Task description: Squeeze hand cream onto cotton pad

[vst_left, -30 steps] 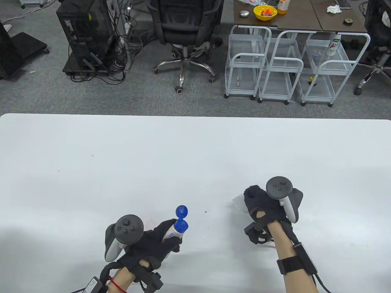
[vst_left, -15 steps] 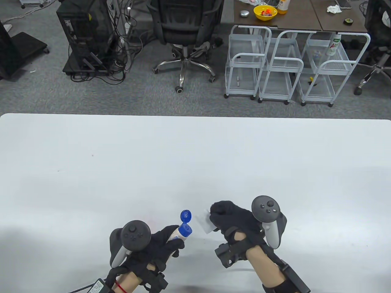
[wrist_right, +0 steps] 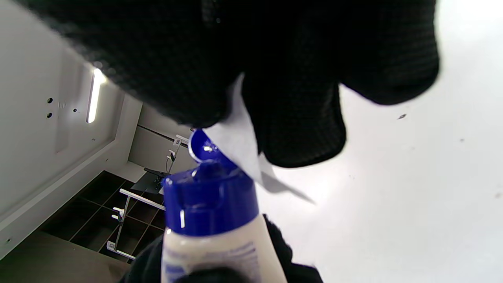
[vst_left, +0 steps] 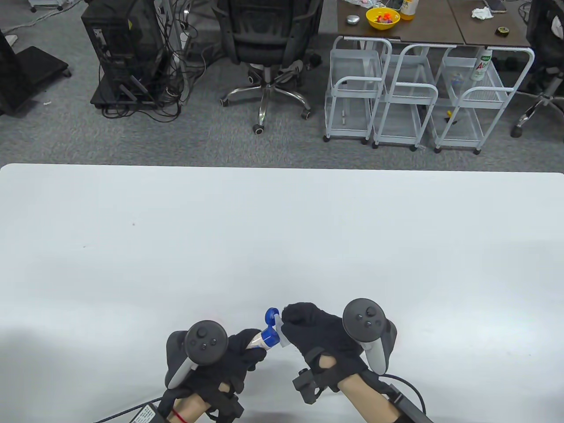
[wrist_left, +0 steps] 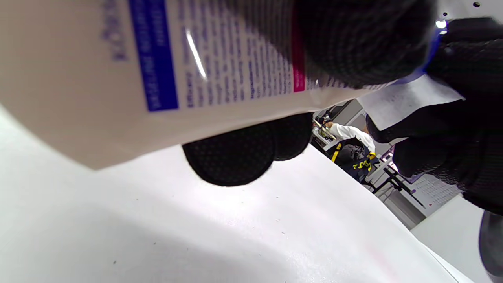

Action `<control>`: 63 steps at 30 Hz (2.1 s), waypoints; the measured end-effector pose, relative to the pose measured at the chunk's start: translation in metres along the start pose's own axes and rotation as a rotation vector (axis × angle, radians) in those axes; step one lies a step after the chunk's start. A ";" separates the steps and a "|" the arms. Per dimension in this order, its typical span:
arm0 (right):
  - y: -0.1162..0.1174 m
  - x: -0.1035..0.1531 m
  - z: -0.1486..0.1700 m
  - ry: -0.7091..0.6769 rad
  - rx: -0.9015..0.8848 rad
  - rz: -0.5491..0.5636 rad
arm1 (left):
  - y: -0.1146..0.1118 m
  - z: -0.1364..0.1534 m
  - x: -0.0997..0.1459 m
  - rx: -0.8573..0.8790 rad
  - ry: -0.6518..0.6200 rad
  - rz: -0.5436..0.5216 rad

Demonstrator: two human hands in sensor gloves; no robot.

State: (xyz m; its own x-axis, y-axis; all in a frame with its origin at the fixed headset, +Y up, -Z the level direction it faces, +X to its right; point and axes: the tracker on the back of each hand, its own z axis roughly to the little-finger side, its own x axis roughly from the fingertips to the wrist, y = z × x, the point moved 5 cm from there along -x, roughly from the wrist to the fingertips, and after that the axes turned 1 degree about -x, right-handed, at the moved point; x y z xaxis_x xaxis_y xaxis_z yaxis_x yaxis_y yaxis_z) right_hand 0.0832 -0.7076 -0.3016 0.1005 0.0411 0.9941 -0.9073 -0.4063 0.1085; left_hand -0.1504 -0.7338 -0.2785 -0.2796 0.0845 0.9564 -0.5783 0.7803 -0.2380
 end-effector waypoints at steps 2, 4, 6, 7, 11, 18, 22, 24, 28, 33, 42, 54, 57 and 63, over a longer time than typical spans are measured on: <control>0.003 0.000 0.001 -0.006 -0.012 -0.012 | -0.001 0.000 0.000 0.002 0.004 0.011; 0.004 0.000 0.001 -0.019 -0.018 -0.013 | -0.002 0.001 -0.001 0.009 0.009 0.023; 0.007 -0.001 0.002 -0.024 -0.015 -0.026 | -0.002 0.002 -0.001 0.016 0.018 0.028; 0.008 0.000 0.002 -0.025 -0.020 -0.031 | -0.002 0.003 -0.001 0.022 0.022 0.033; 0.009 0.000 0.001 -0.025 -0.033 -0.048 | -0.002 0.005 -0.002 0.041 0.030 0.036; 0.012 0.000 0.003 -0.011 -0.052 -0.070 | 0.000 0.006 -0.001 0.035 0.028 0.036; 0.013 0.000 0.003 -0.010 -0.053 -0.073 | 0.001 0.007 -0.001 0.035 0.031 0.037; 0.013 0.000 0.004 -0.007 -0.054 -0.076 | 0.001 0.007 -0.001 0.035 0.033 0.037; 0.014 0.000 0.005 0.008 -0.061 -0.083 | 0.001 0.007 -0.001 0.030 0.032 0.035; 0.014 -0.001 0.006 0.019 -0.071 -0.087 | 0.002 0.007 -0.001 0.017 0.040 0.030; 0.013 -0.003 0.008 0.039 -0.124 -0.104 | 0.002 0.018 -0.002 -0.020 0.117 0.028; -0.052 -0.007 0.024 0.101 -0.397 0.052 | 0.029 0.037 -0.001 0.495 0.009 0.036; -0.063 -0.005 0.037 0.121 -0.430 0.084 | 0.026 0.042 -0.003 0.562 0.010 0.080; -0.076 -0.005 0.060 0.189 -0.489 0.129 | 0.023 0.050 -0.007 0.664 0.025 0.134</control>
State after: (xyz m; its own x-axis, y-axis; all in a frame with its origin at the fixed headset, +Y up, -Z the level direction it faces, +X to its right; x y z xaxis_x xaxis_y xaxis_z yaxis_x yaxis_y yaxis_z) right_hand 0.1766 -0.7316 -0.3147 -0.0584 0.2006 0.9779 -0.9962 0.0515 -0.0700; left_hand -0.2001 -0.7480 -0.2990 -0.3681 0.1744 0.9133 -0.8903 0.2169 -0.4003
